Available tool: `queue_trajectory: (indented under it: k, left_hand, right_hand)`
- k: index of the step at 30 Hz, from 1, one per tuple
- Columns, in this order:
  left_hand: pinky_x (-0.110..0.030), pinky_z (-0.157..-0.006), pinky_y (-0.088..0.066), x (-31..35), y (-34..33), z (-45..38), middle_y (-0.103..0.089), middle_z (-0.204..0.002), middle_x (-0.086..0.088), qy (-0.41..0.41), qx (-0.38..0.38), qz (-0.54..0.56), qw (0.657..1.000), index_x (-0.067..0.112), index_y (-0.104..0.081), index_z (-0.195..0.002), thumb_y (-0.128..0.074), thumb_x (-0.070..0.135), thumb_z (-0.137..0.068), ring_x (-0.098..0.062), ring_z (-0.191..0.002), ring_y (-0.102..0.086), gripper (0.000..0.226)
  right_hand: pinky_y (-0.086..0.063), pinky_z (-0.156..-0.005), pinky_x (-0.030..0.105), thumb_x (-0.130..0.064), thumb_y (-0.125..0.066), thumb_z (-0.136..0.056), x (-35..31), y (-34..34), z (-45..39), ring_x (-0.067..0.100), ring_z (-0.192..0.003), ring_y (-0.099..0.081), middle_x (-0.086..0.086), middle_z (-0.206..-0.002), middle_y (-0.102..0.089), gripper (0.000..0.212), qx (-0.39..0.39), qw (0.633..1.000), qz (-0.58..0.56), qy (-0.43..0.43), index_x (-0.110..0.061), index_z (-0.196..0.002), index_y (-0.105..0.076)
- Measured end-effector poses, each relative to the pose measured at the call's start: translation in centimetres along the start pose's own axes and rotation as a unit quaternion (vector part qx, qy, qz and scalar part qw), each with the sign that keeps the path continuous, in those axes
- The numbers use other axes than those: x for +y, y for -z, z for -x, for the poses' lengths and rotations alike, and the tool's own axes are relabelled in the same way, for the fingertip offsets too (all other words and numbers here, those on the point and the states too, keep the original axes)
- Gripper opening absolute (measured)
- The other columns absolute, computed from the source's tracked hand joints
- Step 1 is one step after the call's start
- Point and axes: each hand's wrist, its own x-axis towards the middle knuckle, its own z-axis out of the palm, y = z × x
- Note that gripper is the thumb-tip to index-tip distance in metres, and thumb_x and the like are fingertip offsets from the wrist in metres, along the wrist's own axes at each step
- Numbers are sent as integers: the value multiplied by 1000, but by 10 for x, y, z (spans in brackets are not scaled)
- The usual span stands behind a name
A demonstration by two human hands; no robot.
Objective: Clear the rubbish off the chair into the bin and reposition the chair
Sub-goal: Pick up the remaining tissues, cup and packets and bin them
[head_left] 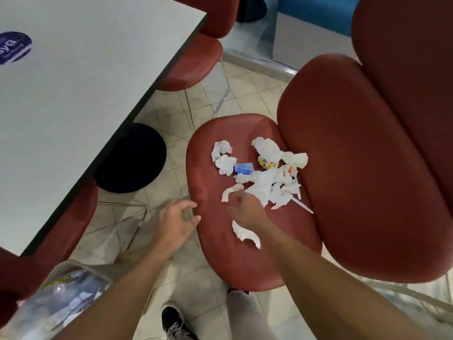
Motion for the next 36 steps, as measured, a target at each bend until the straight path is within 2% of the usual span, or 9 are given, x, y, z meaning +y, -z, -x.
queue_trajectory:
  k: [2,4,9,18,22,26,29,32,36]
  left_hand:
    - [-21,-82,-41,19,-22,-16,-59,-95,4,-6,-11,-11,1000,18,-72,-101,-80,15,-73,-15,-88,-57,29]
    - [-19,-81,-41,32,-44,-32,-60,-100,6,0,-26,-14,1000,23,-71,-102,-79,18,-75,-11,-89,-56,28]
    - [-32,-88,-50,48,-94,-80,-63,-106,7,-31,-61,-48,996,28,-69,-106,-74,21,-78,-13,-96,-60,29]
    - [-35,-89,-51,49,-152,-171,-60,-124,-2,-21,-50,-141,989,20,-63,-120,-65,11,-85,-22,-108,-58,37]
    - [-41,-97,-45,36,-170,-200,-42,-146,-4,-37,-64,-195,978,21,-50,-136,-57,-3,-83,-26,-132,-40,59]
    - [-44,-90,-48,28,-185,-219,-18,-158,-5,-50,-98,-274,955,28,-32,-147,-58,-4,-81,-29,-139,-28,78]
    - [-42,-89,-47,20,-192,-225,-30,-151,-11,-69,-80,-274,956,24,-37,-145,-56,-6,-81,-31,-134,-34,74]
    - [-37,-74,-44,16,-195,-225,-49,-126,-13,-77,-45,-224,970,17,-52,-133,-51,-6,-82,-31,-112,-51,56]
    - [-38,-75,-46,25,-189,-214,-58,-107,-13,-58,-22,-187,980,11,-60,-120,-50,-9,-81,-31,-99,-57,45]
  right_hand:
    - [-55,-83,36,-16,-58,-84,17,16,-13,21,-97,-63,3,-109,-62,42,15,999,-31,-18,-16,-126,-58]
    - [-58,-78,38,-19,-58,-85,35,30,-29,23,-98,-63,4,-118,-58,46,34,998,-37,-33,-22,-131,-53]
    - [-43,-92,31,-22,-56,-90,81,60,-77,23,-118,-51,8,-134,-45,48,33,998,41,-32,-21,-136,-45]
    - [-45,-98,39,-24,-57,-91,116,64,-150,25,-123,-46,6,-134,-42,49,32,993,115,18,-18,-137,-45]
    - [-44,-97,39,-32,-56,-93,117,50,-173,27,-121,-43,7,-134,-43,46,22,983,171,59,-17,-136,-46]
    - [-39,-94,37,-41,-53,-94,117,31,-193,27,-119,-40,9,-135,-42,49,62,962,255,78,-20,-137,-45]
    - [-37,-95,37,-33,-55,-93,120,21,-203,29,-119,-38,11,-134,-41,45,92,955,273,74,-22,-135,-48]
    - [-37,-93,37,-22,-51,-93,122,17,-211,28,-115,-40,9,-127,-45,34,116,961,244,63,-22,-127,-57]
    - [-45,-87,35,-20,-56,-92,116,22,-202,23,-108,-43,6,-118,-48,30,140,973,172,61,-24,-120,-65]
